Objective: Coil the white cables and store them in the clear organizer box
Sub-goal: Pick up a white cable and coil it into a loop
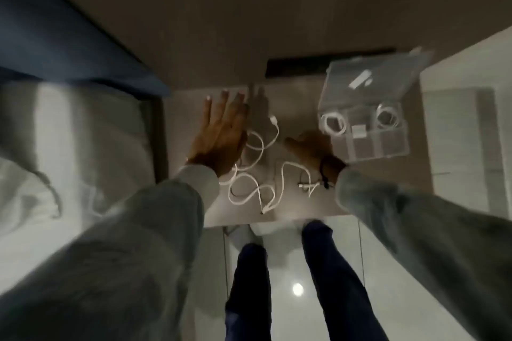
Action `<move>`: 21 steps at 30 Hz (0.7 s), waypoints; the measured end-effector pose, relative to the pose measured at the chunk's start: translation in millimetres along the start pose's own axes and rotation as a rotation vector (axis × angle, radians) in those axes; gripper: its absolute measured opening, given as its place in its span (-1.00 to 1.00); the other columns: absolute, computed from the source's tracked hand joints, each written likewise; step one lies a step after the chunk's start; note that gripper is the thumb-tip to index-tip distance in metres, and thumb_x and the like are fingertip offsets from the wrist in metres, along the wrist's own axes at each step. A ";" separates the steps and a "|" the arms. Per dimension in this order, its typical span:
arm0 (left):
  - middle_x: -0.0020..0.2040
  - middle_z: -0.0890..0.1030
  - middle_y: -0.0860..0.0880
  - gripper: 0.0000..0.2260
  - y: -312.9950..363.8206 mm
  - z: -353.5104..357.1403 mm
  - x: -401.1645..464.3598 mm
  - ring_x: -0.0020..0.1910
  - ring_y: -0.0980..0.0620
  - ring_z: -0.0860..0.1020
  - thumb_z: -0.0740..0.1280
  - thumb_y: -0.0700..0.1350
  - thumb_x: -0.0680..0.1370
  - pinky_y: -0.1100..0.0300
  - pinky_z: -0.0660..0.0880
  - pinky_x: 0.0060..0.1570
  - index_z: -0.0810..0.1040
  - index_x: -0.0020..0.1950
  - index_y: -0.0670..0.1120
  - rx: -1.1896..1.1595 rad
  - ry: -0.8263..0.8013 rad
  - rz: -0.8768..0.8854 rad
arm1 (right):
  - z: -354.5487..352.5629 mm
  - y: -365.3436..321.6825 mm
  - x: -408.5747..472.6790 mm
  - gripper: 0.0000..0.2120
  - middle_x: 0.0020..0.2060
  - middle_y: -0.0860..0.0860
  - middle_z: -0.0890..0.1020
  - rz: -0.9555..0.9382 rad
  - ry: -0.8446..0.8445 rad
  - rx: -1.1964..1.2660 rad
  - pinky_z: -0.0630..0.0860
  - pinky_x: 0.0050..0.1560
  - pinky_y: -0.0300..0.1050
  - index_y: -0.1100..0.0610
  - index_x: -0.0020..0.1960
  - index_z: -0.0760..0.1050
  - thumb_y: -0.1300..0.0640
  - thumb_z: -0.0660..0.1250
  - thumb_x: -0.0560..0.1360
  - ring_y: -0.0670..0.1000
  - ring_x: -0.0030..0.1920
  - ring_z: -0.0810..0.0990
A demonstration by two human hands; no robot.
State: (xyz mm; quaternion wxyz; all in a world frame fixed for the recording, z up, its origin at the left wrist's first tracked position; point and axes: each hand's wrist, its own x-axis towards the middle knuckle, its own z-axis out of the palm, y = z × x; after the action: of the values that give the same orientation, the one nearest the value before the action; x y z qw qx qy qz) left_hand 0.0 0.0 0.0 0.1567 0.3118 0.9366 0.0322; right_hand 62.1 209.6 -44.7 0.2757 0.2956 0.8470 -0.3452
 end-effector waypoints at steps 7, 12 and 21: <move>0.59 0.30 -0.27 -0.53 -3.1 66.3 16.3 0.56 -0.37 0.24 0.23 -0.20 0.64 -0.29 0.21 0.52 0.30 0.55 -0.24 -0.057 -0.018 -0.087 | 61.8 19.3 64.5 -0.60 -0.28 0.04 0.48 0.005 -0.027 0.114 0.29 -0.06 -0.20 0.01 -0.40 0.33 0.03 0.42 0.53 0.01 -0.09 0.40; 0.56 0.36 -0.24 -0.53 9.8 54.9 15.8 0.52 -0.32 0.30 0.26 -0.23 0.62 -0.18 0.29 0.48 0.33 0.54 -0.24 -0.114 0.029 -0.105 | 66.6 13.1 73.8 -0.72 -0.10 0.08 0.51 0.247 -0.214 0.520 0.65 -0.04 0.04 -0.03 -0.25 0.34 0.00 0.29 0.61 0.00 -0.14 0.56; 0.61 0.29 -0.15 -0.43 8.5 17.0 12.1 0.55 -0.24 0.28 0.21 -0.28 0.60 -0.12 0.29 0.50 0.21 0.61 -0.15 -0.257 0.076 -0.076 | 49.7 -22.3 48.5 -0.94 -0.32 0.10 0.61 -0.171 0.208 0.402 0.60 -0.13 0.05 0.17 -0.25 0.58 0.24 0.44 0.38 0.10 -0.26 0.60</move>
State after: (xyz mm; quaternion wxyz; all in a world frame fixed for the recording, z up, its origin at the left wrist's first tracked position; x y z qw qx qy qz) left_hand 1.0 13.3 -18.1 0.1610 0.2521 0.9411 0.1578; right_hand 27.1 174.4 -98.1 0.0922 0.3056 0.8072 -0.4966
